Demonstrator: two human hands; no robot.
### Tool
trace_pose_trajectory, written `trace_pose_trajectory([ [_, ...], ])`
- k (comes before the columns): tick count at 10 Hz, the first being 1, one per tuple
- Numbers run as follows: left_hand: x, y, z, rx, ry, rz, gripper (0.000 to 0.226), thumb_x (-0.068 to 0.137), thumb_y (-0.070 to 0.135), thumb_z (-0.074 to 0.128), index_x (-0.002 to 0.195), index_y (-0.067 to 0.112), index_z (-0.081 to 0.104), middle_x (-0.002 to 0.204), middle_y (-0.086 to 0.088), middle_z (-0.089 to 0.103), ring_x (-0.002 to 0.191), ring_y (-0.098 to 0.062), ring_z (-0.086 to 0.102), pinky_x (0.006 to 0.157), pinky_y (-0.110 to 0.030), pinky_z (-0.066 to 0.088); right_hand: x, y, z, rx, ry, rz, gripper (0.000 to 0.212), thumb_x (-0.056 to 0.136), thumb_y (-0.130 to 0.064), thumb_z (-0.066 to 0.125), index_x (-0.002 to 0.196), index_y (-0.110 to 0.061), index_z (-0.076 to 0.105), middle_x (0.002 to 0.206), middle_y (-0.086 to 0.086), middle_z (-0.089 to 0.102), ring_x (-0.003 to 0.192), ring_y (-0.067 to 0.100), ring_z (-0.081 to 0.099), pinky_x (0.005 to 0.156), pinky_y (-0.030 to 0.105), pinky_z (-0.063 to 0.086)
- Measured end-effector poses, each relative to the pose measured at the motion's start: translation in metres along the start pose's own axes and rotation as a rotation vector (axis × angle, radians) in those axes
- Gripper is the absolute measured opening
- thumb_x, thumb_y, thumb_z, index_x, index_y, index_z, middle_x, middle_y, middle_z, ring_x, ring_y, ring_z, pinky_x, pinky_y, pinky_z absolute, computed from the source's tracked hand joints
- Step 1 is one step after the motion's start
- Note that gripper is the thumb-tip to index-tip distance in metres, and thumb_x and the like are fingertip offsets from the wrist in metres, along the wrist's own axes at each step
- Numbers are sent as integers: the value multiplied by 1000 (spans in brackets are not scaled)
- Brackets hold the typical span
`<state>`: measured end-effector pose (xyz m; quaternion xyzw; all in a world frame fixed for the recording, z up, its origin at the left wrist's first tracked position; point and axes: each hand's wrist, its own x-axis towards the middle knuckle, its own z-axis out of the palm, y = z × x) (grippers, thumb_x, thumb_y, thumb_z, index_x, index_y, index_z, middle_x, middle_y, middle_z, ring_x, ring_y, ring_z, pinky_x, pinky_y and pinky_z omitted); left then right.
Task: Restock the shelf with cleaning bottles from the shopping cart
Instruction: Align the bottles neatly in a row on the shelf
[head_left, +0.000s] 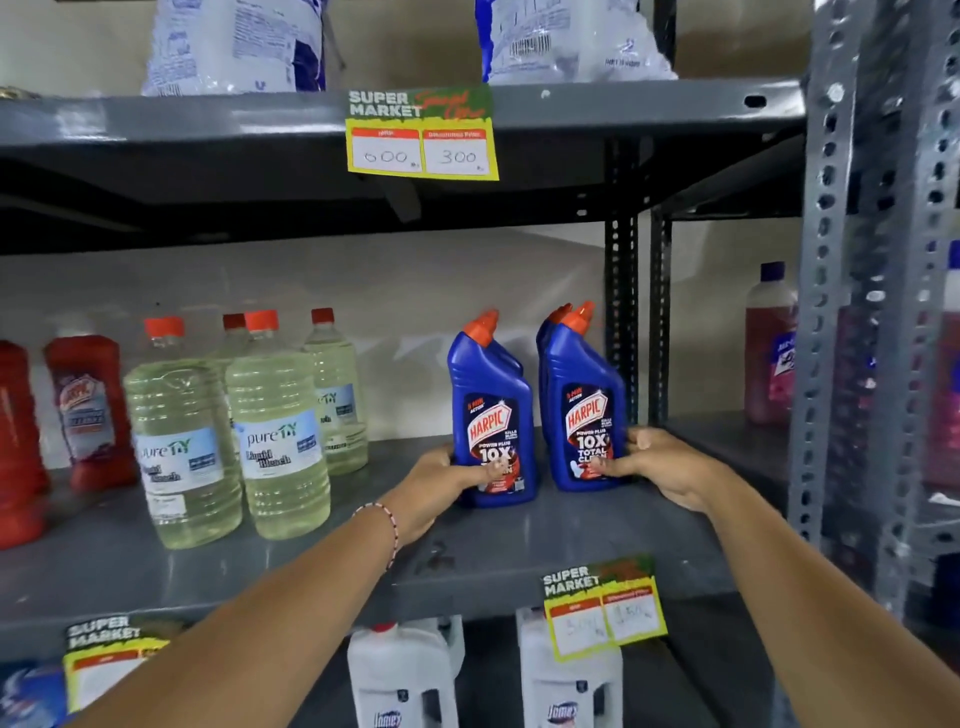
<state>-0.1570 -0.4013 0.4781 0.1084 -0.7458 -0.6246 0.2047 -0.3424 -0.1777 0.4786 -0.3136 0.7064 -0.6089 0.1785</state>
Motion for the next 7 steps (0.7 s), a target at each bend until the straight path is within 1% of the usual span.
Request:
trace_pose_trajectory([
  [1, 0, -1, 3, 28, 22, -4, 48, 69, 24, 87, 113, 16, 69, 103, 2, 79, 98, -10, 73, 79, -19, 55, 1, 2, 0, 20, -14, -10, 53, 71, -1, 84, 121, -10, 66, 111, 5, 78, 99, 12, 72, 84, 25, 54],
  [2, -1, 0, 4, 39, 34, 0, 49, 68, 25, 88, 113, 16, 69, 105, 2, 79, 100, -11, 73, 80, -20, 55, 0, 3, -1, 31, -22, -18, 57, 66, -6, 88, 119, -12, 67, 104, 0, 79, 99, 11, 72, 83, 25, 54],
  [3, -2, 1, 6, 57, 34, -9, 50, 67, 28, 88, 112, 20, 69, 104, 4, 79, 100, -10, 72, 80, -20, 55, -1, 2, 0, 29, -19, -24, 63, 59, -12, 90, 118, -13, 67, 102, -1, 80, 101, 13, 71, 86, 27, 53],
  [4, -1, 2, 6, 69, 38, -8, 51, 64, 31, 89, 110, 23, 69, 103, 6, 79, 97, -7, 72, 74, -17, 55, -2, 1, 1, 38, -7, -22, 67, 57, -15, 90, 119, -13, 66, 104, 0, 79, 101, 13, 71, 84, 27, 54],
  [5, -4, 2, 5, 117, 21, -13, 51, 64, 31, 90, 110, 24, 67, 107, 4, 77, 99, -9, 71, 76, -18, 55, -5, 2, 1, 18, 3, -27, 76, 47, -22, 93, 118, -15, 66, 101, -1, 80, 101, 13, 72, 82, 27, 55],
  [6, -6, -1, -6, 95, 23, -42, 70, 66, 25, 90, 127, 11, 60, 119, -3, 72, 109, -16, 68, 93, -30, 55, -6, 4, 3, 6, 46, -78, 85, 40, -27, 96, 118, -15, 65, 104, 0, 79, 98, 13, 73, 86, 31, 55],
  [7, -35, 0, -25, 153, 171, -1, 81, 74, 27, 85, 141, 4, 47, 139, -6, 58, 127, -21, 58, 105, -28, 45, -12, 4, 6, 68, 201, -115, 79, 65, -18, 88, 134, -9, 51, 116, 4, 70, 106, 17, 68, 88, 32, 53],
])
